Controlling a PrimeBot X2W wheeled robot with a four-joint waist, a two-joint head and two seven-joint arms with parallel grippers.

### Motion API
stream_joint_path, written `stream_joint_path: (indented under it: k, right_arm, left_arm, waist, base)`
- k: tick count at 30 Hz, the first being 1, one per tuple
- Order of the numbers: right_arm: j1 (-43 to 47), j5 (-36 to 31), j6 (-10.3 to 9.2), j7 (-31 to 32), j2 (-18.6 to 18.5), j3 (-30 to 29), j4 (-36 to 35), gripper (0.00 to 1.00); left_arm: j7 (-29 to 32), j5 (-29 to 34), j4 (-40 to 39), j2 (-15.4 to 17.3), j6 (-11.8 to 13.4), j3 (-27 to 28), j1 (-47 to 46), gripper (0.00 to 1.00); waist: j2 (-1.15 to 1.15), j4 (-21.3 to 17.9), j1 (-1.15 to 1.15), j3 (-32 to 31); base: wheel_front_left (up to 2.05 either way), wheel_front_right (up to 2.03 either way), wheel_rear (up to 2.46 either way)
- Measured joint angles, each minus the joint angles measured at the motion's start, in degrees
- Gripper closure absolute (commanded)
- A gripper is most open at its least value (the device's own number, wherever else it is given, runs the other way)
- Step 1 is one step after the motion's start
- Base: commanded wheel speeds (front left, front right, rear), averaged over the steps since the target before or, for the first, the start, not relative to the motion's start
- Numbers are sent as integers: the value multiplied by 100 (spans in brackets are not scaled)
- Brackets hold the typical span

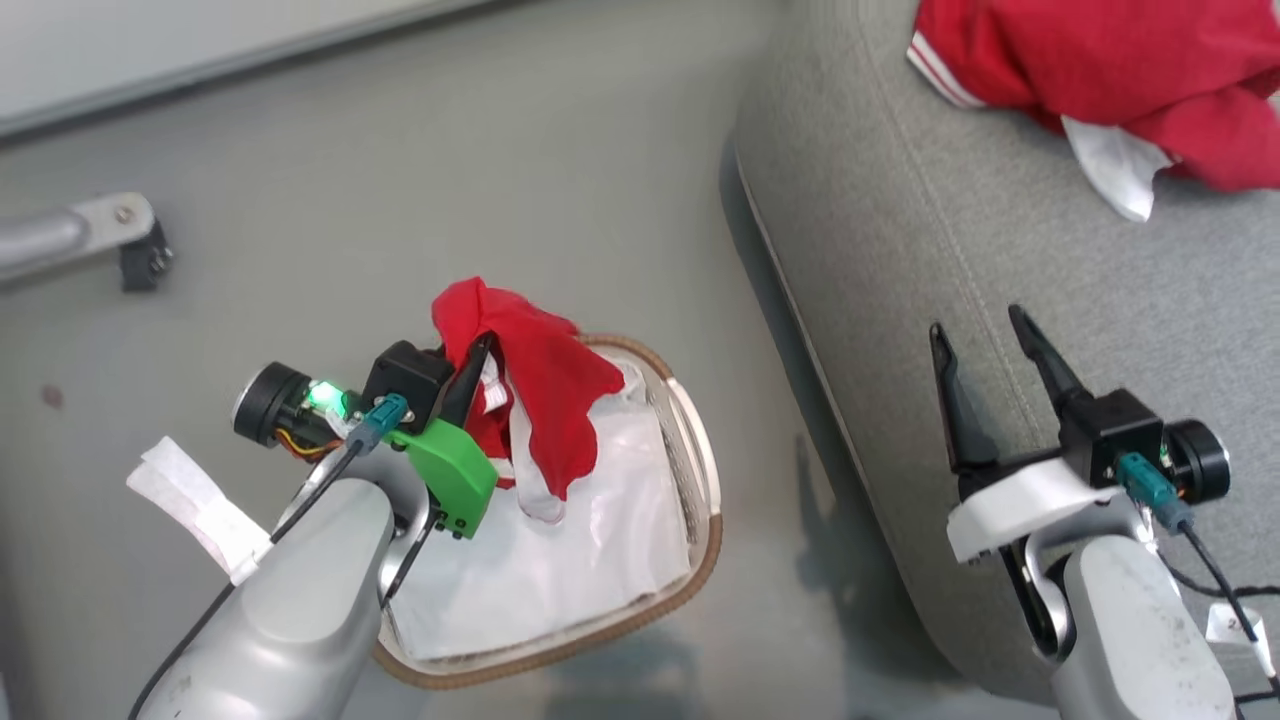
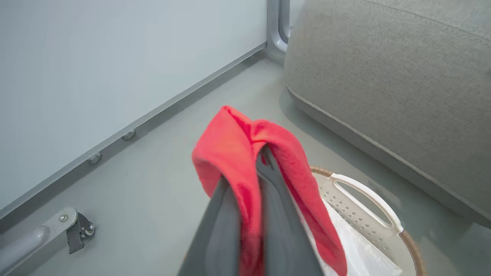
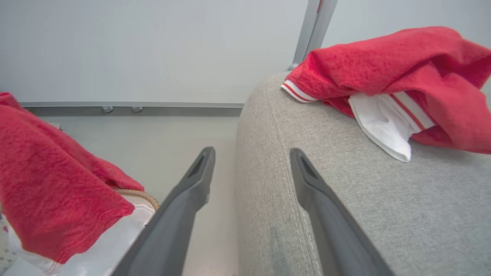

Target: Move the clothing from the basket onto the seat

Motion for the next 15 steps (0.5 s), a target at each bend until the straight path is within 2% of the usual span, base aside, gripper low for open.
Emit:
stream_joint_path:
  k: [9, 15]
  right_arm:
    - [464, -166, 0, 0, 0, 89, 105, 0]
    - [581, -230, 0, 0, 0, 230, 130, 0]
  left_arm:
    - [0, 199, -877, 243, -74, -290, -235, 100]
    - [44, 110, -1018, 289, -81, -657, -850, 100]
  waist:
    - [0, 170, 0, -1127]
    - [0, 264, 0, -1746]
  base:
    - [0, 0, 0]
    - [0, 0, 0]
